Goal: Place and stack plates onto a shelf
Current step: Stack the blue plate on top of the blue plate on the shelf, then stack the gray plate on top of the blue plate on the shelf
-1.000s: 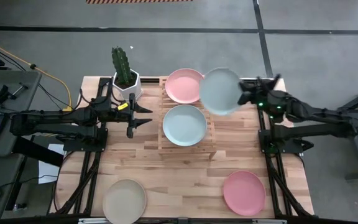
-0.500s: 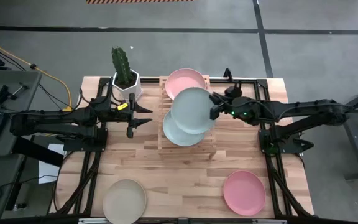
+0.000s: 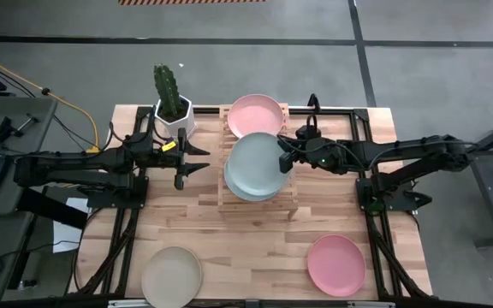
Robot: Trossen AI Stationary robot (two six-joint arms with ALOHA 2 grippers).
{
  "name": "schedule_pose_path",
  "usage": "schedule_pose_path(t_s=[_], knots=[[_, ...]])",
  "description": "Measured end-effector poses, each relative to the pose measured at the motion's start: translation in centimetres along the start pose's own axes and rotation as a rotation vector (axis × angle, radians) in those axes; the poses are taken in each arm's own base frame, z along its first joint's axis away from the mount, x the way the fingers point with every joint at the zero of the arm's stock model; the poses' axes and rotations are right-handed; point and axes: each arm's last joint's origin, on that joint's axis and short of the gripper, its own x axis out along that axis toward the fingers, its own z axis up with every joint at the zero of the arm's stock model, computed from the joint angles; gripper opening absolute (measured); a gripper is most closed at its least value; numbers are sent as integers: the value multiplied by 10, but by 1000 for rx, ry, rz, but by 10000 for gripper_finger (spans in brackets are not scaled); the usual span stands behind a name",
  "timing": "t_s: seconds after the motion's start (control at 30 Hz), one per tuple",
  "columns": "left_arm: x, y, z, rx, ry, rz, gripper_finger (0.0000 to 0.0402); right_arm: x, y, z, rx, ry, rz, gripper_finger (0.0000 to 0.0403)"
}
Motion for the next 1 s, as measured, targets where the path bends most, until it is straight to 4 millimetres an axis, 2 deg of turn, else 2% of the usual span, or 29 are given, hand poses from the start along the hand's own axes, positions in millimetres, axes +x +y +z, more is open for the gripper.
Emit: schedule_pose_path(t_s=[0.37, 0.7, 0.83, 1.0], knots=[[0, 0, 0, 0, 0, 0, 149, 4, 2, -3, -4, 16, 10, 9], [0, 0, 0, 0, 0, 0, 149, 7, 4, -4, -27, 22, 31, 112], [0, 0, 0, 0, 1, 0, 149, -3, 5, 2, -90, -6, 77, 138], [0, 0, -1, -1, 5, -1, 149, -29, 1, 10, -166, -29, 115, 145]])
